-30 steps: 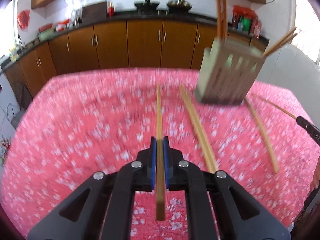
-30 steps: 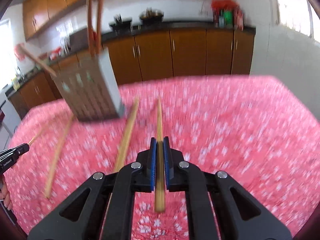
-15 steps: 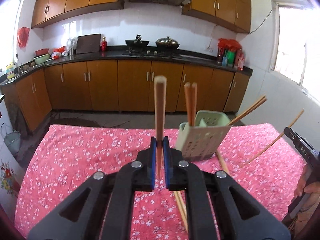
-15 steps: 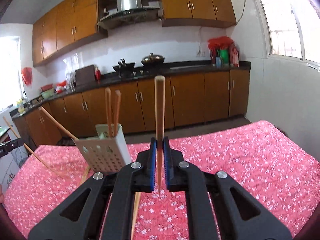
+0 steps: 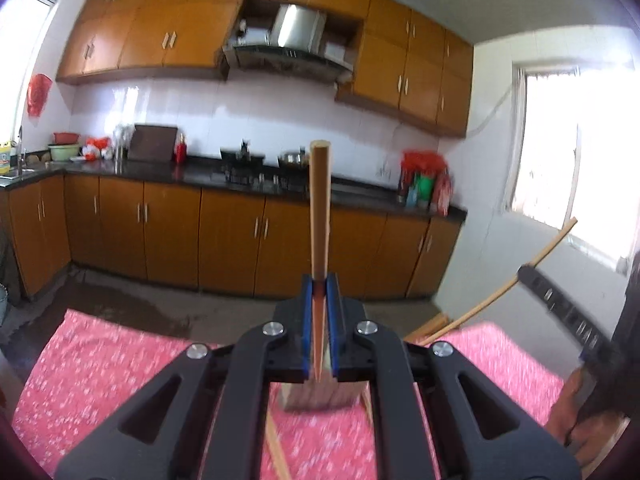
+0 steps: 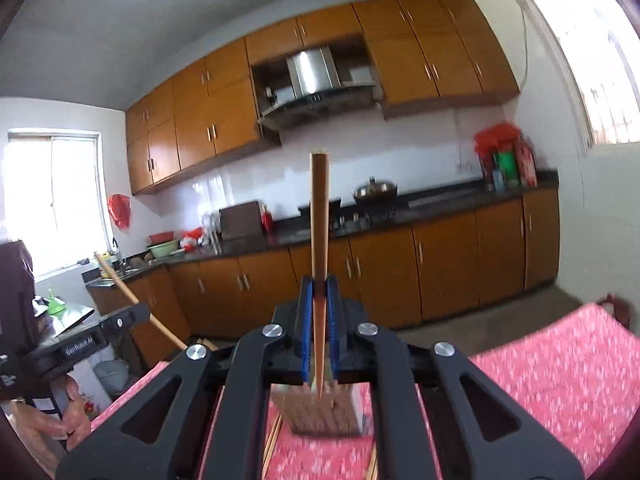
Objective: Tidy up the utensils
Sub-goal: 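Lift the left tool's chopstick into the holder while the right tool does likewise, then open both tools to drop the chopsticks into the holder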
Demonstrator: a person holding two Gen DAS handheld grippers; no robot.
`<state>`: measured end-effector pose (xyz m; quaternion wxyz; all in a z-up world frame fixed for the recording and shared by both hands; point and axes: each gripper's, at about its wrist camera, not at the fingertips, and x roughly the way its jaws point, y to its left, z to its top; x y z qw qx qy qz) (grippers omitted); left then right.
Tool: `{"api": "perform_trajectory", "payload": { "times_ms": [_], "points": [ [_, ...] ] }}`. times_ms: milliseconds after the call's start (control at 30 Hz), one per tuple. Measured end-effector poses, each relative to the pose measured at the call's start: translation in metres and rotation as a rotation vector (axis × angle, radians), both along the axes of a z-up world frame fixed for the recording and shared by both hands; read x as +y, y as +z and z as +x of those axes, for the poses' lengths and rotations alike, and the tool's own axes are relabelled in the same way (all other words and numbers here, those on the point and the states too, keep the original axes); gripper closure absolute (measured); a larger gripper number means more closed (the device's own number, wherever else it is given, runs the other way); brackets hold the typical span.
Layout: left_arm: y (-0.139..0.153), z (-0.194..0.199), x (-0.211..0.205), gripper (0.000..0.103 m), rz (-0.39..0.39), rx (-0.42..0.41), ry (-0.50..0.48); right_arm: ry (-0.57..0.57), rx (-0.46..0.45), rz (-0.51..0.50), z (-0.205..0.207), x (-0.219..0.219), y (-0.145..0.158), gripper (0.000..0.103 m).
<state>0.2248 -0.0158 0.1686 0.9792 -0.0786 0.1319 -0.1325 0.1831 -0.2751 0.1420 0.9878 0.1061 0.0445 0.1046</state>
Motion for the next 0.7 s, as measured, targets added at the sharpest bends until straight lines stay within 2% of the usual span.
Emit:
{"api": "perform_trajectory", "payload": {
  "times_ms": [133,400,700],
  "points": [
    [0.006,0.02,-0.016,0.095,0.003,-0.046,0.024,-0.025,0.009,-0.026,0.029,0.012,-0.004,0.095],
    [-0.031,0.064,-0.036,0.095,0.035,-0.06,0.057,-0.02,0.129,-0.028,0.068,0.024,-0.032,0.095],
    [-0.057,0.09,-0.029,0.093,-0.001,0.009,0.053,0.008,0.196,-0.059,0.072,0.033,-0.047,0.095]
  ]
}}
